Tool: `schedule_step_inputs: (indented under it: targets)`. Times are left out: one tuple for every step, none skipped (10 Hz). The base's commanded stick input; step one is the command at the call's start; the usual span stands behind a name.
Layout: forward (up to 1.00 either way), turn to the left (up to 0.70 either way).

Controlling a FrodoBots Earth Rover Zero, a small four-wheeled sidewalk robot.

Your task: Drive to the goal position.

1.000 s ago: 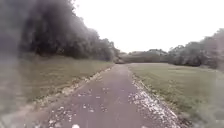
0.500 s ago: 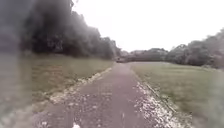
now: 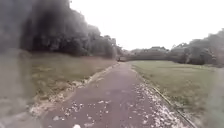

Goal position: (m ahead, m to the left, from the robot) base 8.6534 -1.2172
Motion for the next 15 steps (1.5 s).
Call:
schedule_step_inputs:
  targets:
    - [0.85, 0.01]
    - [0.85, 0.01]
    - [0.85, 0.01]
    - [0.85, 0.01]
    - [0.85, 0.01]
    - [0.85, 0.01]
    - [0.85, 0.01]
    - [0.85, 0.01]
    - [0.85, 0.01]
    - [0.85, 0.01]
    - [0.85, 0.01]
    - [0.85, 0.01]
    - [0.85, 0.01]
    - [0.85, 0.01]
    - [0.85, 0.01]
